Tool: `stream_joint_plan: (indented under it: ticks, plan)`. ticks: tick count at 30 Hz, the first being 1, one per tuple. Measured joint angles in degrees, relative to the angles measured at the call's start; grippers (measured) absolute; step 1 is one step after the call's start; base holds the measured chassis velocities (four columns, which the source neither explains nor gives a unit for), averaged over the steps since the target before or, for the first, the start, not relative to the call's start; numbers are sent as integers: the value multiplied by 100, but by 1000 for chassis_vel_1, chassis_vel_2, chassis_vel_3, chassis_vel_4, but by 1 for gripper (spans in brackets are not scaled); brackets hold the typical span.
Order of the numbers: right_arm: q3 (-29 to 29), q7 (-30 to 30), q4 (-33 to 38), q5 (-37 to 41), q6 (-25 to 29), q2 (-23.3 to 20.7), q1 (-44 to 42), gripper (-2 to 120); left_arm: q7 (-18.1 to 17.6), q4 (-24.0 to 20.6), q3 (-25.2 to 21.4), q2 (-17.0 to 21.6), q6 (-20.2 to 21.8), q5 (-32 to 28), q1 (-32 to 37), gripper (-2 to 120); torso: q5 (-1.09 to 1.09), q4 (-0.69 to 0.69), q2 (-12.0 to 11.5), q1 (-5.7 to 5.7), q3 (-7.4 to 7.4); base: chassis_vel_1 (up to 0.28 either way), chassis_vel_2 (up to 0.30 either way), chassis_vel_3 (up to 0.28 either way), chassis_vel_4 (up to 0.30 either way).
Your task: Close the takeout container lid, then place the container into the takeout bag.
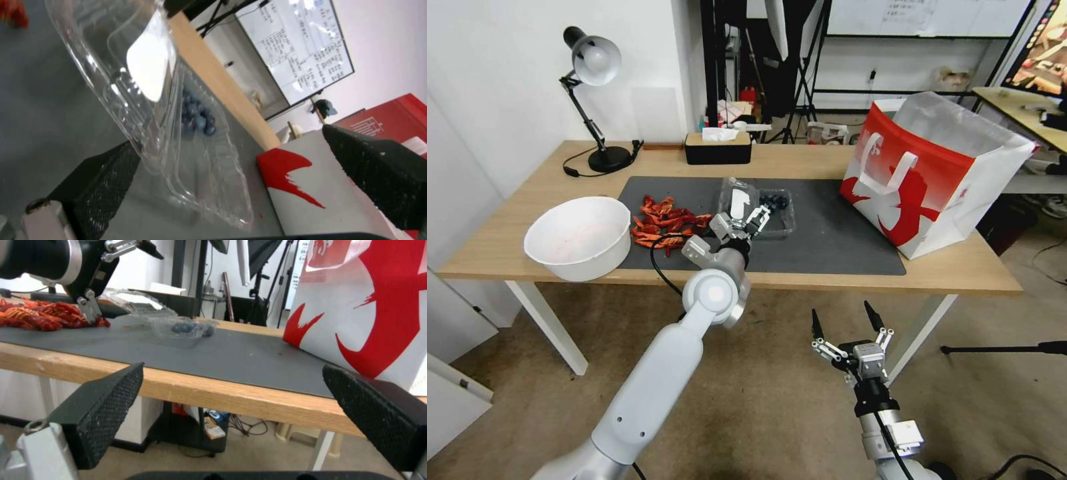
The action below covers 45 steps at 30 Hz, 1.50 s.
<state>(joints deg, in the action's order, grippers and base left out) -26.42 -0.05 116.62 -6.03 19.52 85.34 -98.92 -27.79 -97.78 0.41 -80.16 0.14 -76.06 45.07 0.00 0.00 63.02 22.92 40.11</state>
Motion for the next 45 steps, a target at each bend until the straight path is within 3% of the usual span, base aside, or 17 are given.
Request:
stream_joint_plan:
  ticks: [18, 31, 45]
  plan:
    - [40, 4, -49, -97, 73, 75, -19, 100, 989, 330, 185, 156, -465, 2061, 198, 100, 0, 0, 1, -1, -1, 0, 0, 0, 0]
    - [47, 16, -84, -129, 137, 104, -54, 100, 1300, 514, 221, 159, -765, 2610, 174, 100, 0, 0, 1, 0, -1, 0, 0, 0, 0]
    - [48, 38, -73, -139, 146, 112, -78, 100, 2209, 711, 304, 292, -958, 2853, -21, 100, 0, 0, 1, -1, -1, 0, 0, 0, 0]
